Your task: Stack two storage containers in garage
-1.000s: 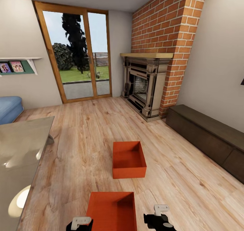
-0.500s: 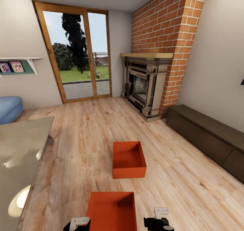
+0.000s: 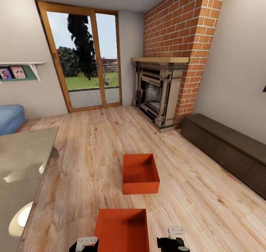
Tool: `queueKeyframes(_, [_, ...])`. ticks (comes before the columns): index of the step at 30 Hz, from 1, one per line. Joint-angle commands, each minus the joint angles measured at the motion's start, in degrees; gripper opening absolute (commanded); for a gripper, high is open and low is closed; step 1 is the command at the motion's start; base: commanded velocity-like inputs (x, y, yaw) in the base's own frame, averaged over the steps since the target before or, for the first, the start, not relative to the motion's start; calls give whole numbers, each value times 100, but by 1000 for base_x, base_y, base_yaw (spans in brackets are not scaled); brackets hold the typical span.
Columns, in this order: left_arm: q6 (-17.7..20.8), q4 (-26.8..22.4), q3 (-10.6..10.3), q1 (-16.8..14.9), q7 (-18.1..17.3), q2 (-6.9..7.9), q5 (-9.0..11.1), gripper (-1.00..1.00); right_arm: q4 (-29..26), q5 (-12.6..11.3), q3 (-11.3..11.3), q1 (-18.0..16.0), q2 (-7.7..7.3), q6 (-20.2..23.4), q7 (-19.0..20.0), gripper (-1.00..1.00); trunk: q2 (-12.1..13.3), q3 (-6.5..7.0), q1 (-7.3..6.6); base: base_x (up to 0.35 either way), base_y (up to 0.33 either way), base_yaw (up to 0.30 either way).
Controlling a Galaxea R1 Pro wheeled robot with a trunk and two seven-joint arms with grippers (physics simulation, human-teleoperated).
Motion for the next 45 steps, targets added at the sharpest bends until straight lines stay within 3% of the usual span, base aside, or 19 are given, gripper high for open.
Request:
queueKeyframes(1, [-19, 5, 16, -4, -7, -2, 1, 100, 6, 2, 0, -4, 1, -19, -19, 100, -44, -24, 22, 0, 0, 0])
queueKeyframes(7, [-21, 5, 21, -4, -7, -2, 1, 100, 6, 3, 0, -4, 2, -19, -19, 100, -285, -131, 154, 0, 0, 0])
queueKeyframes(18, [-21, 5, 19, -4, -7, 2, 1, 100, 6, 4, 0, -4, 7, -19, -19, 100, -285, -131, 154, 0, 0, 0])
queueKeyframes(45, [-21, 5, 22, -4, -9, 15, 1, 100, 6, 8, 1, -4, 9, -19, -18, 100, -1368, -616, 747, 0, 0, 0])
